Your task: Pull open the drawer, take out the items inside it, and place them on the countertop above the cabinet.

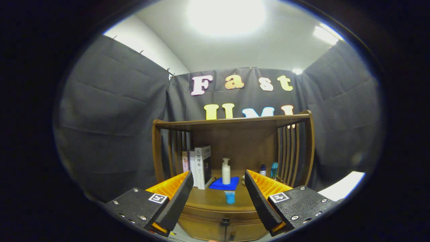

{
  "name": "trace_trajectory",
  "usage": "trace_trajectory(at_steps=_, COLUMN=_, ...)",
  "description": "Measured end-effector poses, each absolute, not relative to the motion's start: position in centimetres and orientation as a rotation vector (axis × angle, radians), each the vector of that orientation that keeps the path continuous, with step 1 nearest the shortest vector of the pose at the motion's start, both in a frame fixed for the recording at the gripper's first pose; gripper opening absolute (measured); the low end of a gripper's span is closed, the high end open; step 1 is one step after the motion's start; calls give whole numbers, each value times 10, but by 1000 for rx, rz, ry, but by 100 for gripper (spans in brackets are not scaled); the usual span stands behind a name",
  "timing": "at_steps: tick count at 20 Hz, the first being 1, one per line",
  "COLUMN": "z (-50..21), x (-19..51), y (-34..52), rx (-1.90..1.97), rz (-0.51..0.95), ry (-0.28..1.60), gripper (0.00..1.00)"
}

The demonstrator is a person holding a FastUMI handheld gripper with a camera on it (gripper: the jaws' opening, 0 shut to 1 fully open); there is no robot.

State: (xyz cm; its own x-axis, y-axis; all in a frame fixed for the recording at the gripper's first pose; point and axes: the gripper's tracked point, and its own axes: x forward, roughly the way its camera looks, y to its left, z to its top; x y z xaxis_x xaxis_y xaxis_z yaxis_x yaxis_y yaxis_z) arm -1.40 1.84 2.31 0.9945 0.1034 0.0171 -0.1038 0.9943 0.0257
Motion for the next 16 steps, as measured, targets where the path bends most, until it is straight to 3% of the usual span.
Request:
trace_trajectory(at_steps=9, z=-23, x=-5, y=50, rx=135, rz=158, ry=110, gripper=95)
trace_trajectory(at_steps=16, z=-23, x=-8, y=58, rx=87, rz=150, ry=101, gripper=96)
